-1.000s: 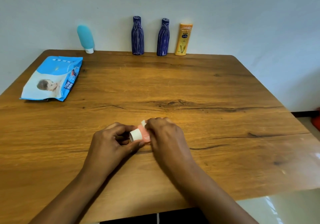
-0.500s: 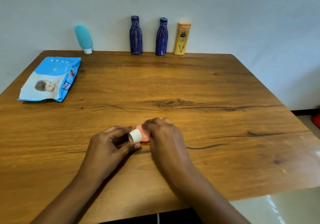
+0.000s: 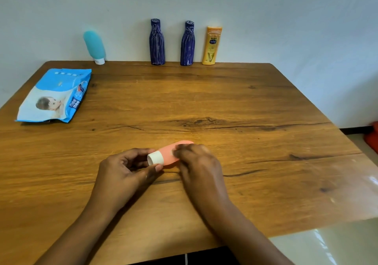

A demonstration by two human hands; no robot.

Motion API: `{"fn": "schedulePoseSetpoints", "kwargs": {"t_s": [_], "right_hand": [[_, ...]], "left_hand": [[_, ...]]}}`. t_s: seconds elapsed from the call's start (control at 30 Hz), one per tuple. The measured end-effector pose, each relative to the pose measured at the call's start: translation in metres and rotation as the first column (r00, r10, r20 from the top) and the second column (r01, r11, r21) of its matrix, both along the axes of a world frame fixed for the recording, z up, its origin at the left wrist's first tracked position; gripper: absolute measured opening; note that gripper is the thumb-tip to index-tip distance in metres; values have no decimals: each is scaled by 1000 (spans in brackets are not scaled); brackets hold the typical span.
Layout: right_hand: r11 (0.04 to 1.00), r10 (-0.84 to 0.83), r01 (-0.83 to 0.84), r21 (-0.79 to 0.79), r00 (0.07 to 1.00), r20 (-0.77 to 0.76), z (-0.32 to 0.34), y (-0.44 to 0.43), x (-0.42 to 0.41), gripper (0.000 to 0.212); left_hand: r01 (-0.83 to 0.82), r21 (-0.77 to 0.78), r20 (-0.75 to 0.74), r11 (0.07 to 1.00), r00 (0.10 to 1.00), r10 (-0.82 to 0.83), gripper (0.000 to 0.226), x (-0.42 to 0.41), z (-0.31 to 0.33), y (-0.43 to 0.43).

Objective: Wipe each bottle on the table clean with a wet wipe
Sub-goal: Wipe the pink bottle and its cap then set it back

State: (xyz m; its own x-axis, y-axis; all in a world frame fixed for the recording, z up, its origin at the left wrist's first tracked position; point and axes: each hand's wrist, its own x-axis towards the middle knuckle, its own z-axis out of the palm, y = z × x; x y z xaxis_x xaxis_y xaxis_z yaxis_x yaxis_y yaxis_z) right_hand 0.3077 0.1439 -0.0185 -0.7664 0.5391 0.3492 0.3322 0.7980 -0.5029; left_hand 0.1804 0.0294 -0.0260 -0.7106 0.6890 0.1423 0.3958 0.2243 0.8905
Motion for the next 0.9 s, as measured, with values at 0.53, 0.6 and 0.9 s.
{"fn": "schedulePoseSetpoints", "kwargs": {"t_s": [0.53,0.6,0.9], "right_hand": [[992,-126,125,28,992,31,-1,8,-2,32],[997,-28,26,71,999,21,2,-16,-5,36],[993,-110,110,-38,994,11,-8,24,0,31]], "left_hand": [[-2,-10,52,1000,999,3,35,-3,1,1],[8,9,90,1000,996,-9,35,-4,0,1],[0,-13,78,1000,997,1,31,-2,2,1]]}}
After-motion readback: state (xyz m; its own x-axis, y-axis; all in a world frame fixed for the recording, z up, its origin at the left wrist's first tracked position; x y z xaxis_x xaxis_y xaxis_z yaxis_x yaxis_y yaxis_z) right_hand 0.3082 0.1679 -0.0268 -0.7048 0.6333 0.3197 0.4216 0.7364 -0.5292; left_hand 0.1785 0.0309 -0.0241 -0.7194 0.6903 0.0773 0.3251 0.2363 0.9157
